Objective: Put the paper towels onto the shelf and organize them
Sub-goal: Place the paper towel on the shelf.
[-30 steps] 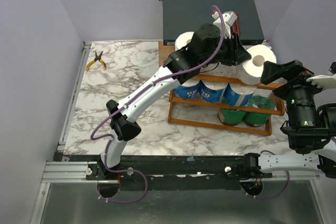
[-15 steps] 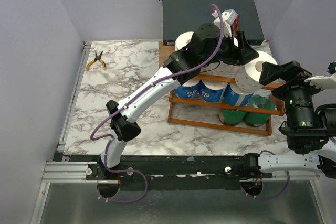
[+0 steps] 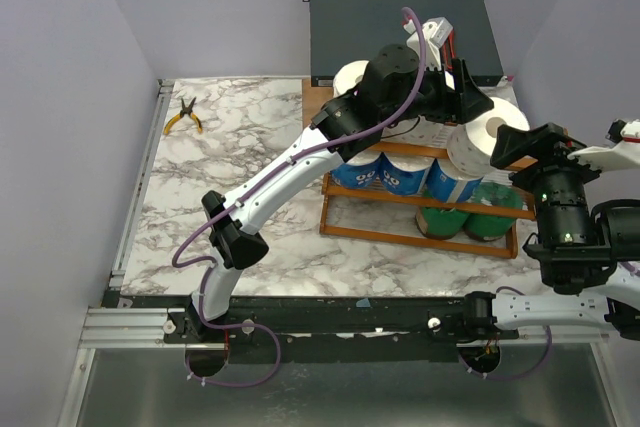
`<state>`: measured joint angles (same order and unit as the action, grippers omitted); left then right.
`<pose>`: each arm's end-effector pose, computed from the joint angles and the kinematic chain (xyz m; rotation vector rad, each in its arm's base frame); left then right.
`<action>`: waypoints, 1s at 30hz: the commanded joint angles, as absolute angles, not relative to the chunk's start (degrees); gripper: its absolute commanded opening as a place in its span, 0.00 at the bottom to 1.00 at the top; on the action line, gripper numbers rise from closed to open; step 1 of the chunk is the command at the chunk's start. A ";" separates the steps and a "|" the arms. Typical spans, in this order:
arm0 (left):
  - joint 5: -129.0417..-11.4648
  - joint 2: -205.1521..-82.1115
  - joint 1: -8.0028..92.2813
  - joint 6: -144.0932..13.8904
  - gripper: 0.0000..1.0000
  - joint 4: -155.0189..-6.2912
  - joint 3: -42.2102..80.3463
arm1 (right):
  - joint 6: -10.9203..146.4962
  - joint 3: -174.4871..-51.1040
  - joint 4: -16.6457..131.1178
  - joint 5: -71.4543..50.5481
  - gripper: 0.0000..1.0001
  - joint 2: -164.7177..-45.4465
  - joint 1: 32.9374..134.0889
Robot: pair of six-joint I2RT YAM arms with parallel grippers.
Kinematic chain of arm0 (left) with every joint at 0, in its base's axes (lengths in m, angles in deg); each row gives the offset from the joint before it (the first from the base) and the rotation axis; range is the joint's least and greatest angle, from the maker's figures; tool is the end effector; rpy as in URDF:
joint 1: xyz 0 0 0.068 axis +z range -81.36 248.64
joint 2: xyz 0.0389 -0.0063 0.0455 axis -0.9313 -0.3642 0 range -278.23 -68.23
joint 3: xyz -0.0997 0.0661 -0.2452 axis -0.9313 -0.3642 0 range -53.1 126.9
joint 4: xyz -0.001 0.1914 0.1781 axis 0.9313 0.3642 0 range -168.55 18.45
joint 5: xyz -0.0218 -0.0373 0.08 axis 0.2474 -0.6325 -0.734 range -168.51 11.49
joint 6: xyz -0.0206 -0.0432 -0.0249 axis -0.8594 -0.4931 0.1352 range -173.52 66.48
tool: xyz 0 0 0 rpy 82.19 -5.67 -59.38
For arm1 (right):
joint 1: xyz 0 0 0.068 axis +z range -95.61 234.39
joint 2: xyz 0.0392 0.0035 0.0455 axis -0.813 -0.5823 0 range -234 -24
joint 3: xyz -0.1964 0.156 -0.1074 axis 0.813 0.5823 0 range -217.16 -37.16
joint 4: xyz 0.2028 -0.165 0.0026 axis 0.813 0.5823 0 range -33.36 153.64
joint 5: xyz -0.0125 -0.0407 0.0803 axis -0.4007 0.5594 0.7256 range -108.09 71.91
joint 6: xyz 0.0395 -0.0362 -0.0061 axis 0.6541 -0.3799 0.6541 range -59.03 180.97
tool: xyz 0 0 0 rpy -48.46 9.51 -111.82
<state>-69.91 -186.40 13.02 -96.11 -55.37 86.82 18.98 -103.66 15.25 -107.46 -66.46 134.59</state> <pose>0.2549 -0.3819 0.4900 0.3342 1.7667 -1.4103 0.0445 0.0486 0.5139 0.4437 1.4996 0.1912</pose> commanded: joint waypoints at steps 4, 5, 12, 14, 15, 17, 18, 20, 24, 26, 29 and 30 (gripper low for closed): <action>-70.74 -183.51 13.10 -94.74 0.68 -55.38 86.32 | 15.74 -102.51 10.55 -119.39 0.75 -67.42 134.90; -70.70 -183.37 13.01 -94.74 0.68 -55.26 86.35 | 14.55 -102.60 9.23 -119.35 0.76 -67.86 134.96; -70.69 -180.98 12.14 -93.92 0.74 -55.40 85.47 | 13.25 -103.10 7.61 -119.27 0.81 -68.01 134.95; -70.86 -180.24 11.83 -93.54 0.75 -55.76 84.94 | 13.34 -102.76 7.27 -119.26 0.81 -67.68 134.97; -70.91 -180.05 11.78 -93.51 0.75 -55.74 84.84 | 13.27 -102.57 7.10 -119.34 0.80 -67.50 134.97; -71.01 -179.69 11.67 -93.51 0.76 -55.56 84.75 | 12.99 -102.21 6.67 -119.34 0.79 -67.18 134.98; -70.98 -179.33 11.60 -93.51 0.76 -55.43 84.64 | 12.83 -101.98 6.51 -119.36 0.79 -67.03 134.95; -71.19 -178.39 11.35 -93.29 0.76 -55.26 84.00 | 12.81 -101.68 6.04 -119.38 0.78 -66.73 134.98; -72.67 -175.14 10.79 -91.60 0.77 -55.97 80.87 | 12.83 -101.54 5.93 -119.40 0.78 -66.64 134.92; -73.55 -173.41 10.35 -90.29 0.77 -55.95 79.34 | 12.72 -101.50 5.93 -119.41 0.78 -66.56 134.95; -75.57 -168.58 8.81 -85.89 0.77 -57.09 72.60 | 12.61 -101.58 5.75 -119.35 0.78 -66.12 134.97; -75.76 -166.36 8.18 -84.11 0.77 -59.20 68.42 | 12.48 -101.68 5.62 -119.38 0.78 -65.89 134.95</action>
<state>-72.54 -174.07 10.34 -90.93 -55.68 77.09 13.31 -101.98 7.34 -107.46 -67.00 134.59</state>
